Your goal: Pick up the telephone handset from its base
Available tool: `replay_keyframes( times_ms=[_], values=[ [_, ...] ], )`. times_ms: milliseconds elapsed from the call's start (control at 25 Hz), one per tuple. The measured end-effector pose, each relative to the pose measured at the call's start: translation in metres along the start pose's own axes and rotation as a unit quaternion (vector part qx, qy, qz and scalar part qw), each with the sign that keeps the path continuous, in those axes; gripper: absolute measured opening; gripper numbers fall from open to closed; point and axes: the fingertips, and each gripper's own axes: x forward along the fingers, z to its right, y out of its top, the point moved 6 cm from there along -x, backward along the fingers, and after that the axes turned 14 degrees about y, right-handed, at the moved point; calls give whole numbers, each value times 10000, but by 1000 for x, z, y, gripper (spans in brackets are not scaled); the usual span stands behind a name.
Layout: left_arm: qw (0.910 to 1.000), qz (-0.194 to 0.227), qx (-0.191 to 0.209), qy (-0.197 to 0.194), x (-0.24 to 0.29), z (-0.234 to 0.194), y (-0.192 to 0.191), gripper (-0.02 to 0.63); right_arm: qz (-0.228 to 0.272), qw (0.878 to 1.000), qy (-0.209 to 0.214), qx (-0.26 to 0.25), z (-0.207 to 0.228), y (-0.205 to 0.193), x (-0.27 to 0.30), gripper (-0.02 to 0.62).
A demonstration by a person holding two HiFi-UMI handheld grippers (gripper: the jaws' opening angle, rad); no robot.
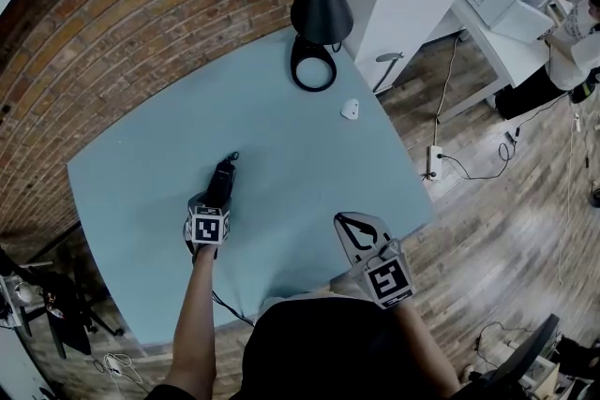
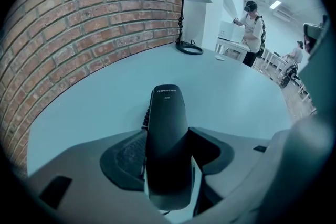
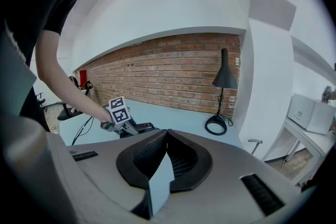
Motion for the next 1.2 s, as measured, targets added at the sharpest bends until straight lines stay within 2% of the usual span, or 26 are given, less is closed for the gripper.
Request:
replay_keyframes(
  times_ms=[1200],
  values=[
    [9996, 67, 234, -141, -15, 1, 1, 266, -54, 9998, 132, -161, -4, 1, 7, 23]
  ],
)
